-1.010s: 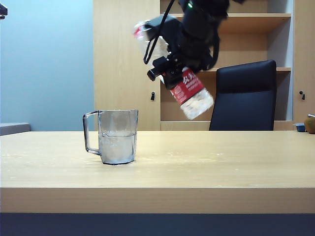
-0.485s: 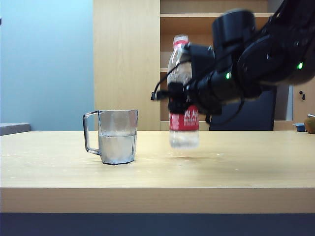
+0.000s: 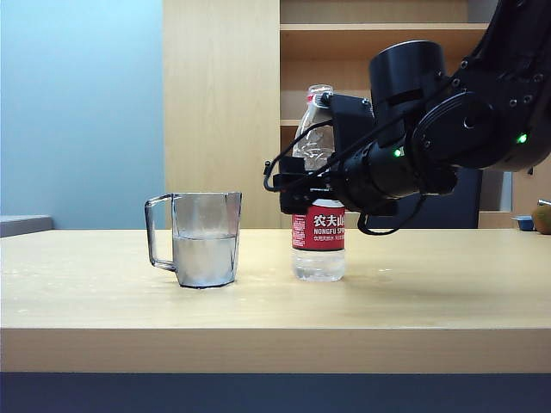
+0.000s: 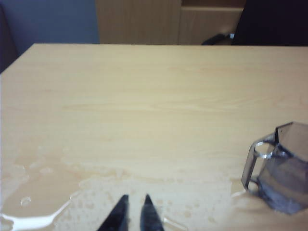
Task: Pick up the mineral water bottle on the table and pour water into the mug until it's half full.
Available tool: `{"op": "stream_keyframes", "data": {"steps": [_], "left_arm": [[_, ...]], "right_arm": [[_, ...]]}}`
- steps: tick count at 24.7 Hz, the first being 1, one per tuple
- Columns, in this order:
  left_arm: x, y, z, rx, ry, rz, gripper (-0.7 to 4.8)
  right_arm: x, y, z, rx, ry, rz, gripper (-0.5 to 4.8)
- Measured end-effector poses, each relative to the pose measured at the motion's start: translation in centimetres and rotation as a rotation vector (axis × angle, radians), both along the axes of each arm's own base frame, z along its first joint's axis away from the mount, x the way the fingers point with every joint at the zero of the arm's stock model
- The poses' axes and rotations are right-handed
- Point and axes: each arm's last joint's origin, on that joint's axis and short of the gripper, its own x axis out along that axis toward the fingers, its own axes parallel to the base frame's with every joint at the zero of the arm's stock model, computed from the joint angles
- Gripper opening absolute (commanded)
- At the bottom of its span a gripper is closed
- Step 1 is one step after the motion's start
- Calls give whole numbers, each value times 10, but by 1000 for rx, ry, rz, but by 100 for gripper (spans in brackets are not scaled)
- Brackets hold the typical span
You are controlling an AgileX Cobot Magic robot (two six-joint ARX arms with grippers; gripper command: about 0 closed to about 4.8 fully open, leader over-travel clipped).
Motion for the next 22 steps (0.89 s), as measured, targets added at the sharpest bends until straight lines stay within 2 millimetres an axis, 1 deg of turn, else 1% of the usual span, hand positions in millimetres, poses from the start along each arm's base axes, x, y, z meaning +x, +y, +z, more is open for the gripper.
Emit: {"op": "stream_keyframes", "data": {"steps": [4, 5, 7, 11, 13, 14, 15, 16, 18, 19, 20, 21, 22], "left_arm": [[-7, 0, 6, 1, -54, -2, 35], [-13, -1, 8, 1, -81, -18, 35], [-24, -2, 10, -3, -116, -27, 35], [-52, -2, 10, -10, -182, -12, 35], [-50, -1, 9, -11, -139, 13, 35], [-49, -1, 0, -12, -78, 24, 35], [-49, -1, -4, -16, -49, 22, 35], [-49, -1, -3, -23, -57, 25, 35], [-49, -1, 0, -47, -77, 37, 35], [-48, -1, -3, -50, -81, 43, 35], [-44, 0, -11, -54, -73, 49, 35], [-42, 0, -16, -55, -61, 50, 35], [-40, 0, -23, -56, -43, 49, 35]], "right_arm": [[-9, -2, 9, -16, 24, 2, 479], [-12, -4, 11, -21, 33, 2, 479], [-18, -8, 9, -32, 51, 2, 479], [-30, -15, 10, -43, 69, -1, 479], [-37, -19, 15, -36, 56, -3, 479], [-44, -20, 20, -30, 46, 5, 479], [-55, -22, 23, -32, 48, 15, 479], [-60, -23, 27, -30, 45, 19, 479], [-77, -22, 38, -15, 26, 37, 479], [-90, -22, 44, 3, 30, 61, 363], [-104, -20, 49, 22, 25, 95, 290], [-111, -19, 51, 27, 27, 113, 194], [-117, -19, 53, 26, 32, 127, 117]]}}
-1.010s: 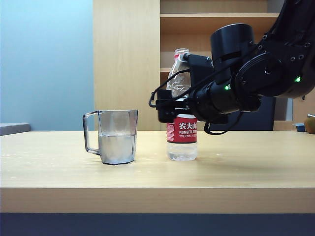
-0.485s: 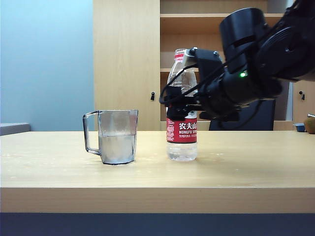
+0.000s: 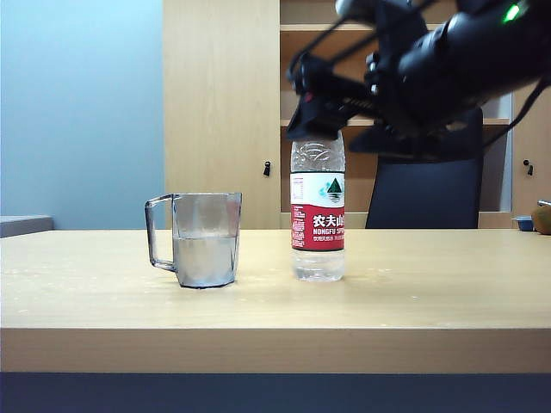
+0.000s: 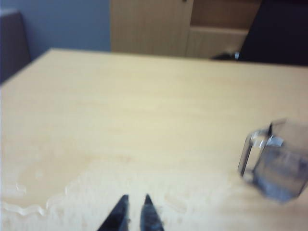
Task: Pick up the mineral water bottle on the table and pour water into the mug until it's half full.
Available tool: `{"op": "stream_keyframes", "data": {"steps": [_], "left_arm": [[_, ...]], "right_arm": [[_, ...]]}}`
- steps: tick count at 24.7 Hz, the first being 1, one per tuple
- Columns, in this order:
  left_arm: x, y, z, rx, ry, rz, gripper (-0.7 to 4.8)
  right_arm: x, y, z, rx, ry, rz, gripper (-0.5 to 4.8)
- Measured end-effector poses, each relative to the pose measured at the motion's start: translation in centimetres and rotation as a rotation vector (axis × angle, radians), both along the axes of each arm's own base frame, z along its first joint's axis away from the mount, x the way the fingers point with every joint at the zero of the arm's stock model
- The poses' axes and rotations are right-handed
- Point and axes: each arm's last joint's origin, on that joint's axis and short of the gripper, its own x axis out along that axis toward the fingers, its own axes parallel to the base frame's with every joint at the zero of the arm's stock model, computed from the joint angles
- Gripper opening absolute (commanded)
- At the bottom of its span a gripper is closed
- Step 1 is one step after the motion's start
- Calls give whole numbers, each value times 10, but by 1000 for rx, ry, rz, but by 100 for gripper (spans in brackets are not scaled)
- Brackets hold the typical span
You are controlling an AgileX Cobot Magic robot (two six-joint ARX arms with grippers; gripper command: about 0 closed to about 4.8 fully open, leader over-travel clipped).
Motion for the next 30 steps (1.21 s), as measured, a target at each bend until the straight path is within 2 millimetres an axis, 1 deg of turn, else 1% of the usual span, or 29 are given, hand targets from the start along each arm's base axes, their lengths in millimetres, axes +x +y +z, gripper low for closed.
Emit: {"op": "stream_keyframes", "data": {"steps": [1, 2, 3, 6, 7, 10, 13, 16, 20, 26, 28, 30], "left_arm": [[2, 0, -7, -1, 22, 0, 35], [3, 0, -12, -2, 36, 1, 35], [5, 0, -17, -2, 45, 0, 35], [9, 0, -30, -3, 54, -6, 35], [11, 0, -33, -3, 38, -22, 35], [12, 0, -37, -2, 18, -27, 35], [14, 0, -45, -2, 43, -27, 35], [13, 0, -48, 20, 74, -29, 35], [13, 0, -51, 19, 103, -29, 35], [13, 0, -51, 16, 104, -29, 35], [13, 0, -51, 16, 106, -30, 35], [13, 0, -51, 16, 105, -29, 35]], "right_arm": [[-9, 0, 3, -2, 2, 20, 43], [-14, 1, 7, -3, 3, 35, -12], [-19, 2, 12, 3, -4, 51, -5], [-35, 4, 22, -1, -1, 101, -6], [-46, 6, 27, -4, 6, 139, -6], [-60, 10, 32, -11, 7, 175, -5], [-76, 15, 35, -18, 8, 228, -5], [-89, 23, 33, -36, 25, 311, -5], [-99, 28, 33, -40, 31, 374, -5], [-98, 28, 32, -42, 32, 371, -5], [-100, 21, 35, -85, 8, 347, -5], [-97, 8, 46, -139, -97, 254, -5]]}}
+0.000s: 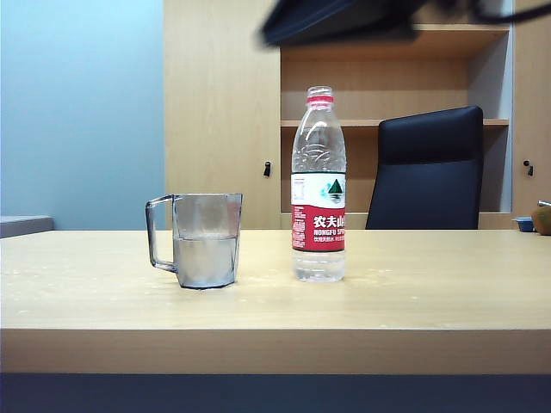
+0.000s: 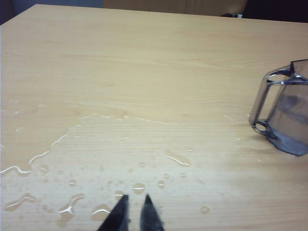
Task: Pick up the mineral water bottle on the table and pour water into the mug until it's half full.
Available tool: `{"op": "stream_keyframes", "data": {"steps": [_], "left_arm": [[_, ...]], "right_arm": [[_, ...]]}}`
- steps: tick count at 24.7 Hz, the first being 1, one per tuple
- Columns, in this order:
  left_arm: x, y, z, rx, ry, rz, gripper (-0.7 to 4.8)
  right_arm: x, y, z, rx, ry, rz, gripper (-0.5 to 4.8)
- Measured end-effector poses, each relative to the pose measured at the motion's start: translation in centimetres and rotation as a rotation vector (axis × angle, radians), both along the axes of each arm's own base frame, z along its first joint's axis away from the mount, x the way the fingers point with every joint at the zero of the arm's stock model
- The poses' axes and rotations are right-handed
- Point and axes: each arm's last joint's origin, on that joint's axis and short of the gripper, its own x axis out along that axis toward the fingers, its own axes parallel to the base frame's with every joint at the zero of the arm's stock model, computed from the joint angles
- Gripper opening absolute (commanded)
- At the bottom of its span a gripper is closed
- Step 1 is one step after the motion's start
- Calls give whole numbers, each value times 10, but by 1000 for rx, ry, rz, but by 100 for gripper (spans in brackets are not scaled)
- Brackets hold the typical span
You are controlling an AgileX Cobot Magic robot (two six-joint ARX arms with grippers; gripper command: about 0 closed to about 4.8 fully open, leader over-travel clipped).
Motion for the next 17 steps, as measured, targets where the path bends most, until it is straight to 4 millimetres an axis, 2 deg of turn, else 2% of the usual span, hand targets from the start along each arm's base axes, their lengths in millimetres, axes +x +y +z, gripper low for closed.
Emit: {"op": "stream_keyframes", "data": {"steps": [1, 2, 6, 9, 10, 11, 14, 16, 17], "left_arm": [[0, 0, 0, 0, 0, -2, 35], [0, 0, 0, 0, 1, 0, 35], [0, 0, 0, 0, 1, -1, 35], [0, 0, 0, 0, 2, 0, 35], [0, 0, 0, 0, 0, -1, 35], [0, 0, 0, 0, 1, 0, 35], [0, 0, 0, 0, 2, 0, 35], [0, 0, 0, 0, 1, 0, 35], [0, 0, 0, 0, 2, 0, 35]], "right_arm": [[4, -10, 7, -17, -55, -57, -5], [8, -32, 17, -35, -105, -133, -5], [9, -91, 34, 8, -146, -272, -5], [-7, -130, 42, 73, -190, -439, -5], [-18, -148, 49, 135, -257, -573, -5], [-23, -153, 49, 156, -279, -610, -5], [-35, -165, 34, 184, -321, -718, -5], [-35, -169, 14, 183, -313, -764, -5], [-34, -170, -6, 189, -284, -767, -5]]}}
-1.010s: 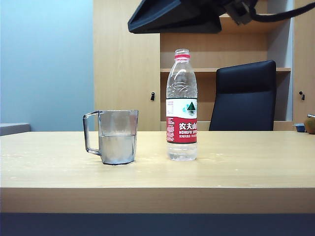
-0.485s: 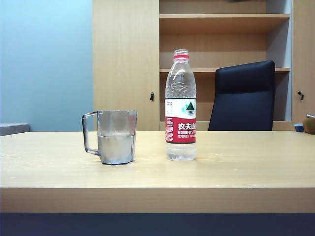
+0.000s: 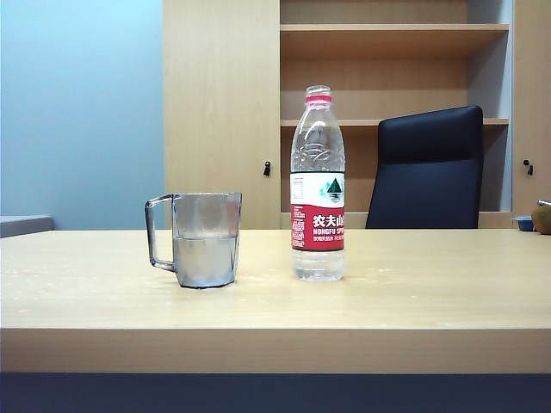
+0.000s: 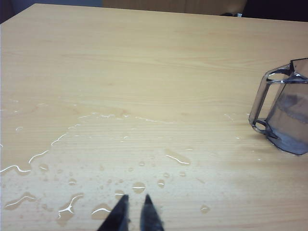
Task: Pick up the mineral water bottle on the table and pour water into the mug until it's half full.
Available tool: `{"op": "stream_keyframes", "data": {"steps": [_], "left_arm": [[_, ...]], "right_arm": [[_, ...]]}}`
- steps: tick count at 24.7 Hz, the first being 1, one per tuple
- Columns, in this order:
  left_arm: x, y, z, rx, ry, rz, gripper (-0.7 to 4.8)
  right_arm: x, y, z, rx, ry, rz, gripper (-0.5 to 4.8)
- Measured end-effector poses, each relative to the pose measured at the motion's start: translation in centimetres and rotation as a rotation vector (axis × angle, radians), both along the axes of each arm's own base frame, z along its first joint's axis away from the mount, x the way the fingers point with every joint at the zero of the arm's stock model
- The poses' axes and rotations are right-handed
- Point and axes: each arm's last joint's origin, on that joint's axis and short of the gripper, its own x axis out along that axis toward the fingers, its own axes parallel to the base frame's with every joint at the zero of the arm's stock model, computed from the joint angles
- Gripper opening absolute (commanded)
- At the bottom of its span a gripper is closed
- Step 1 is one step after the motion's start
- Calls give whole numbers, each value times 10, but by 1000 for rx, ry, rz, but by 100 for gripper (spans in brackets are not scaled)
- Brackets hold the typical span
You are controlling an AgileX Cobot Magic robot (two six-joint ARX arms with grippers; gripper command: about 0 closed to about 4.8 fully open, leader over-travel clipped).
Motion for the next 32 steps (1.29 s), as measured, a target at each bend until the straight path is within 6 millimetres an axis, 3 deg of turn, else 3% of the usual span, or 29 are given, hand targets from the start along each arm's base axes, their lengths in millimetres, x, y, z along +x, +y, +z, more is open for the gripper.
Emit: {"op": "stream_keyframes", "data": {"steps": [12, 17, 32], "left_arm": [[0, 0, 0, 0, 0, 0, 35], [0, 0, 0, 0, 0, 0, 35], [0, 0, 0, 0, 0, 0, 35]], "right_arm": [[21, 2, -88, 131, 256, 37, -5], [20, 2, -97, 130, 346, 35, -5], [20, 2, -96, 130, 343, 35, -5]]}}
